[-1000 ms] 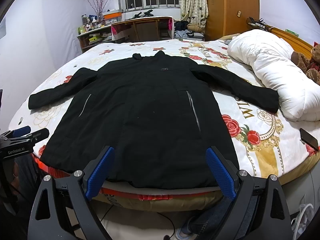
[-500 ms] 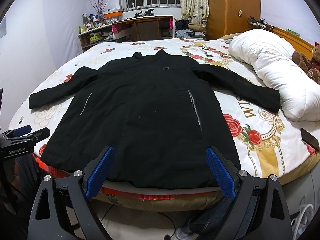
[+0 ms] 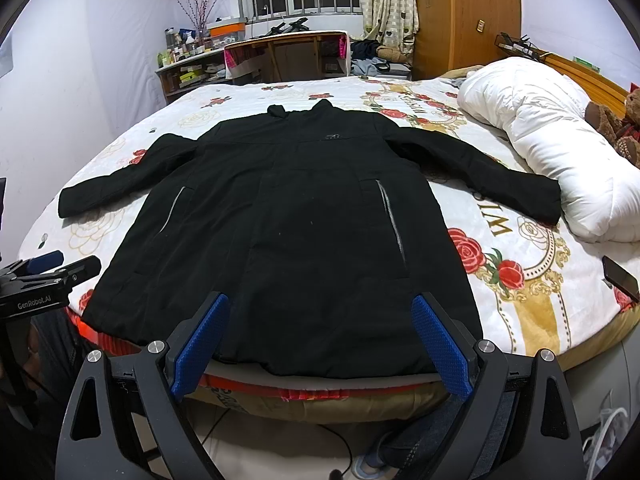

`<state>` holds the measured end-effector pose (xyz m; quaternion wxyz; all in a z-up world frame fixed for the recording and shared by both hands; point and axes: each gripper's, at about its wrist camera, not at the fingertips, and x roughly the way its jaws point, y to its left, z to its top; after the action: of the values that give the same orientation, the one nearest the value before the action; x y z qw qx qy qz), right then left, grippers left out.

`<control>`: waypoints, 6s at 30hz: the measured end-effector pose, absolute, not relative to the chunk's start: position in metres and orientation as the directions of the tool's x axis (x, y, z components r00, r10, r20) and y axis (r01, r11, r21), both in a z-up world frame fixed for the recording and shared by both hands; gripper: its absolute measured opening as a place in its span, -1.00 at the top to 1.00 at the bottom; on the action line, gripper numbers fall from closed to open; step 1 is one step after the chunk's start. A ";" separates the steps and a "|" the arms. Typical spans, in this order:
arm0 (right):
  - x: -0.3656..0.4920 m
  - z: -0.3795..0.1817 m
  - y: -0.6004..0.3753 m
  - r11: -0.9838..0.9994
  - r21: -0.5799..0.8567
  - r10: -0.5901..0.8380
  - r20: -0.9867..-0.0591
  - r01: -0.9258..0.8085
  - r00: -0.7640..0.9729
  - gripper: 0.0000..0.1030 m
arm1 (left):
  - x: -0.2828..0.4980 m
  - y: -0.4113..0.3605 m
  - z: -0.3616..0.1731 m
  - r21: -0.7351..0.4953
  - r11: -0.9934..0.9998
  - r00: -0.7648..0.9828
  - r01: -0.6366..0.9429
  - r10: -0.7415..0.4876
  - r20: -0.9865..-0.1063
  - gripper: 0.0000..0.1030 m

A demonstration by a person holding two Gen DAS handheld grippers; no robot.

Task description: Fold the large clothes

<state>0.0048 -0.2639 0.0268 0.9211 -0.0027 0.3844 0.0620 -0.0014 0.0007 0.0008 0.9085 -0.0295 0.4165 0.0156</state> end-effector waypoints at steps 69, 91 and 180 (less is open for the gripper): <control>0.144 -0.003 -0.226 0.973 0.041 0.181 -0.750 -0.229 0.636 -0.80 | 0.135 0.121 -0.051 -0.003 0.941 0.581 -0.339 0.207 -0.787 -0.99; 0.236 -0.026 -0.195 0.959 -0.004 0.180 -0.763 -0.284 0.621 -0.80 | 0.196 0.278 -0.089 -0.270 0.726 0.589 -0.632 0.223 -0.777 -0.92; 0.413 -0.057 -0.301 0.980 0.198 0.163 -0.806 0.000 0.569 0.88 | 0.380 0.052 -0.072 -0.161 0.985 0.666 -0.062 -0.079 -0.742 0.19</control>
<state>0.4132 -0.3012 -0.0573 0.8814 0.0880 0.4618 0.0463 0.3801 0.0519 -0.0725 0.9085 -0.0862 0.4088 -0.0049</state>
